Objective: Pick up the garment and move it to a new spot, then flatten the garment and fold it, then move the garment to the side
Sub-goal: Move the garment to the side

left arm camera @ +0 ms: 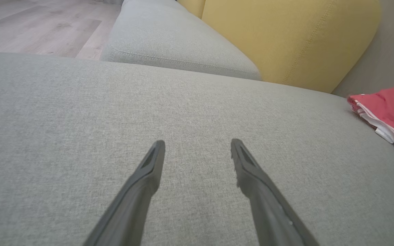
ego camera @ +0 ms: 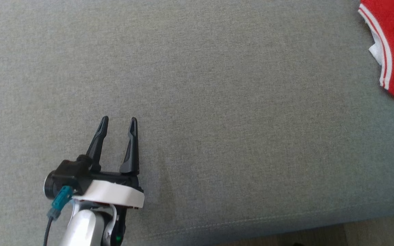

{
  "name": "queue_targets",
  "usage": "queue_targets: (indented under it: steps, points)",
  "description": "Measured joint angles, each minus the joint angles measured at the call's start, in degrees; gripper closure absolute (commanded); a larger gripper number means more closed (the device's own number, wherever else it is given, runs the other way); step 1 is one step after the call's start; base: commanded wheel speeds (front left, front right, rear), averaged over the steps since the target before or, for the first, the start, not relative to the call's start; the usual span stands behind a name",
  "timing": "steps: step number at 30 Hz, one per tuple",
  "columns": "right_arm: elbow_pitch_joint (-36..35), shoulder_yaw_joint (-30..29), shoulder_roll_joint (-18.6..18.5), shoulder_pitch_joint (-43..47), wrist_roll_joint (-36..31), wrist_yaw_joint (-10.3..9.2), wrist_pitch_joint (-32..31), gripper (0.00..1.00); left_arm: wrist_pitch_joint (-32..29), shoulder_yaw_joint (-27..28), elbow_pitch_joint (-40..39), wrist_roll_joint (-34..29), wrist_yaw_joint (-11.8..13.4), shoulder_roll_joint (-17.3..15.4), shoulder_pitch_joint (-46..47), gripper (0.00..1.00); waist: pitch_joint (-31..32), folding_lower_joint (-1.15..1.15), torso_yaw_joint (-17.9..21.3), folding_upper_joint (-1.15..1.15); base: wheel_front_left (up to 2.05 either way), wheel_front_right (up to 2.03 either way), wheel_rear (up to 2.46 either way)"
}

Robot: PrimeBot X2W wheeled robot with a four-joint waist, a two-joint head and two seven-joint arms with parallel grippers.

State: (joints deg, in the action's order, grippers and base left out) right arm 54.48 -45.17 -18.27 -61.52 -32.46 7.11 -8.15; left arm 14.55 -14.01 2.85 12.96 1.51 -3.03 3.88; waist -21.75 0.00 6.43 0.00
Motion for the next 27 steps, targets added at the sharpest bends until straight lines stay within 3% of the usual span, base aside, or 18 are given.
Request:
queue_targets:
  steps: [15, 20, 27]
  points:
    - [1.34, 0.37, 2.94, -0.12, -2.88, 0.00, 3.88, 0.00, 0.00, 0.21, 0.89, 0.34, 0.00, 0.00, 0.04, 0.00, 1.59, 0.00, 0.50, 0.00, 0.00, 0.00, 0.00]
    - [5.53, 4.04, 4.92, -0.23, -1.19, 0.00, 8.54, 0.00, 0.00, 0.57, 0.91, 0.93, 0.01, 0.00, 0.00, 0.00, 3.86, 0.00, 0.69, 0.00, 0.00, 0.00, 0.00]
    - [15.94, 13.47, 8.24, -0.41, 4.48, 0.00, 19.53, 0.00, 0.00, 1.90, 1.21, 2.23, 0.59, 0.03, -1.37, 0.00, 9.78, 0.00, 0.63, 0.00, 0.00, 0.00, 0.00]
